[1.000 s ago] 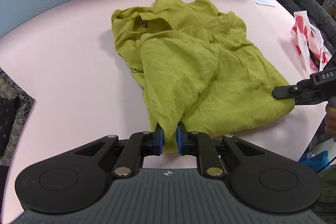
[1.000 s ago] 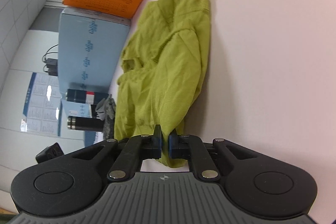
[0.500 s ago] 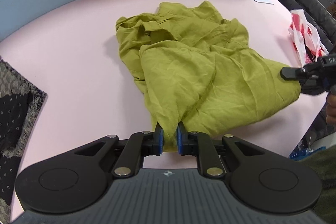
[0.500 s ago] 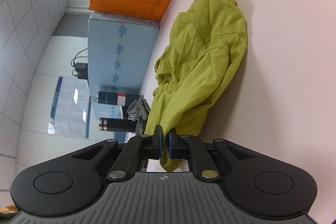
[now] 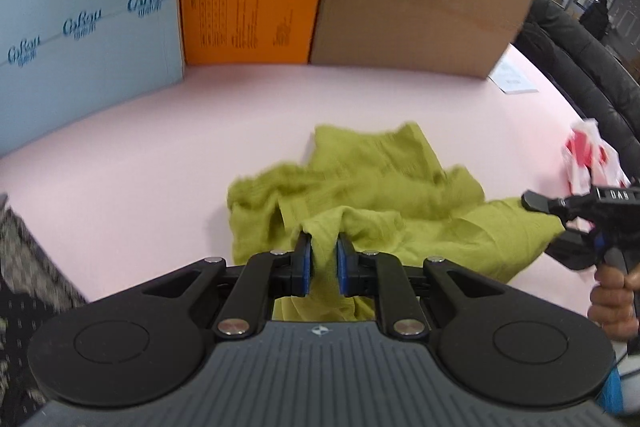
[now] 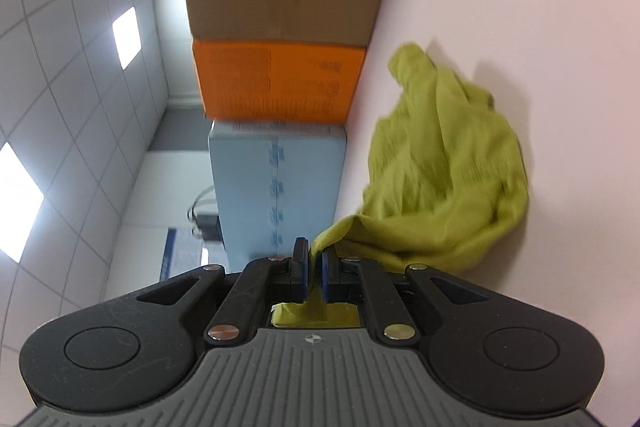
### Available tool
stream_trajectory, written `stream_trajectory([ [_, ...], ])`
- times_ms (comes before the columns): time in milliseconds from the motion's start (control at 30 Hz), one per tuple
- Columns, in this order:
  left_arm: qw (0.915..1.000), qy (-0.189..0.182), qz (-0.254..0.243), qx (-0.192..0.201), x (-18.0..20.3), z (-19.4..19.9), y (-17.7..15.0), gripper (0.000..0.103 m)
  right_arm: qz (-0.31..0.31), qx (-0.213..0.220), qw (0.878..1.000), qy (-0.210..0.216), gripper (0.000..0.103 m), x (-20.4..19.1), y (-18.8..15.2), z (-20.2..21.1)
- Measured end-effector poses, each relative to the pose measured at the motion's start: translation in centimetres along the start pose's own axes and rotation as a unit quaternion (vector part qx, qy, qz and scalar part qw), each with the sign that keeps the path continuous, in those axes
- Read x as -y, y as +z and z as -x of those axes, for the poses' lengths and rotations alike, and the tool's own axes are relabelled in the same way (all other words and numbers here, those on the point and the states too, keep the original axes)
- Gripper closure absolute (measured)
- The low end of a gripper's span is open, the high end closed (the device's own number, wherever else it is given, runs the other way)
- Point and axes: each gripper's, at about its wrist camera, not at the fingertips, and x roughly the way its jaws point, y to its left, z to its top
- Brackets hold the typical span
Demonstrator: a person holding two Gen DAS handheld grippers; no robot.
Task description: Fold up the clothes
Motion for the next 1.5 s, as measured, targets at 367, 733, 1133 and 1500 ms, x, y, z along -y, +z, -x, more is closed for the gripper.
stream_trajectory([
  [367, 0.9909, 0.082, 0.069, -0.081, -2.2, -12.0, 5.4, 0.088, -0.011, 0.122, 0.982, -0.147, 0.097, 2.6, 6.1, -3.4],
  [733, 0.9913, 0.106, 0.076, -0.014, -3.9, -9.6, 5.3, 0.066, 0.253, 0.119, 0.95, -0.137, 0.088, -7.0, 1.6, -3.6],
  [1133, 0.9826, 0.089, -0.146, 0.074, 1.9, -2.5, 0.1, 0.052, 0.332, 0.02, 0.907, -0.259, 0.073, -2.9, -0.3, -12.8],
  [1500, 0.9953, 0.087, -0.042, -0.005, 0.5, -9.9, -1.5, 0.036, 0.294, 0.072, 0.918, -0.255, 0.066, -1.6, 1.9, -11.1],
])
